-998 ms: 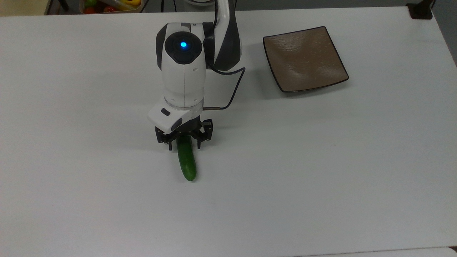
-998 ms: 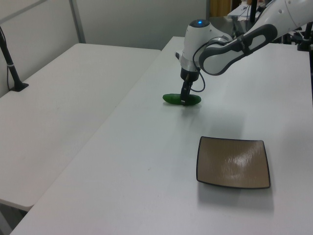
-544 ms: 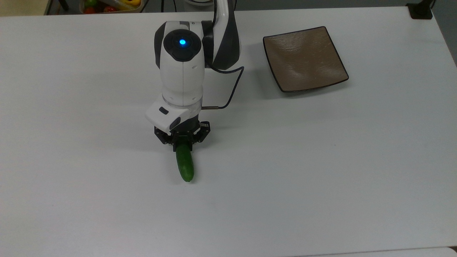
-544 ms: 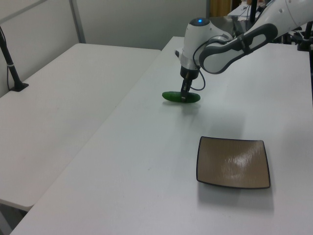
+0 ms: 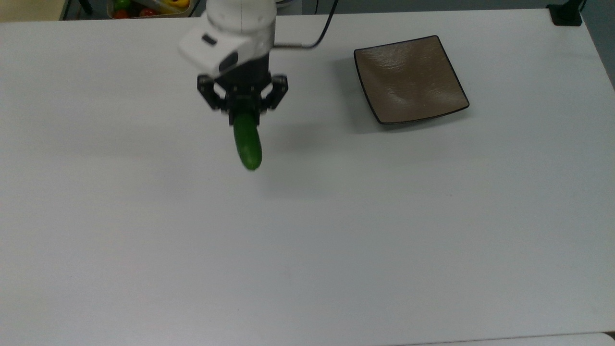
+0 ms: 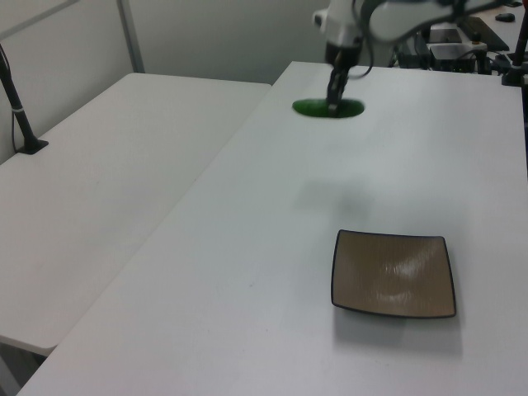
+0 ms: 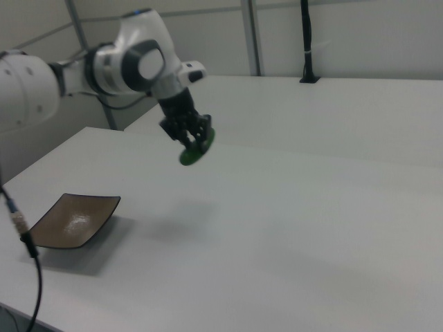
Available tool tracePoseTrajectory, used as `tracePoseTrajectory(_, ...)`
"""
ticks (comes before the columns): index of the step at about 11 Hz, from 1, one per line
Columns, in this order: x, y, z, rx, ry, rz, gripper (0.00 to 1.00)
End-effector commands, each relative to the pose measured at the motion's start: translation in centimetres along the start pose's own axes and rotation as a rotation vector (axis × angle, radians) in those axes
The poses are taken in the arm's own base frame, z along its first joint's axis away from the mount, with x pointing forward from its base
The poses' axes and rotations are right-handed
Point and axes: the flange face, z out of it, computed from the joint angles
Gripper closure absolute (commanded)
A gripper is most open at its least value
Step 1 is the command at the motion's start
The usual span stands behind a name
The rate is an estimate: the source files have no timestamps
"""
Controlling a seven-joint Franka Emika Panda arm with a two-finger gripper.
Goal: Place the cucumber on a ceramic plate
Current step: 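Lift the cucumber and carry it toward the brown square plate, then lower the cucumber onto the plate and open the gripper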
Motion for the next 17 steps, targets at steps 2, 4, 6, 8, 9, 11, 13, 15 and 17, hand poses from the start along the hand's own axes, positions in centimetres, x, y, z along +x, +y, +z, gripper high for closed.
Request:
tracePoseTrajectory(2, -7.7, -2.9, -6.4, 0.102, -0.113, -0.093, 0.87)
tracePoseTrajectory(4, -10.1, -6.5, -8.0, 0.156, -0.164, -0.134, 0.87)
tracePoseTrajectory(6, -12.1, -12.6, -7.6, 0.185, -0.198, -0.167, 0.86)
tracePoseTrajectory(8, -13.2, -19.5, -5.6, 0.172, -0.235, -0.167, 0.84)
tracePoseTrajectory(9, -13.6, -22.5, -4.8, 0.189, -0.248, -0.176, 0.84)
tracePoseTrajectory(11, -14.2, -26.2, -2.2, 0.188, -0.3, -0.15, 0.84)
tracePoseTrajectory(13, -15.6, -29.0, 0.7, 0.186, -0.275, -0.11, 0.84)
tracePoseTrajectory(15, -15.9, -31.1, 3.7, 0.197, -0.233, -0.051, 0.84)
tracePoseTrajectory(17, -16.6, -33.0, 6.3, 0.197, -0.206, 0.014, 0.84)
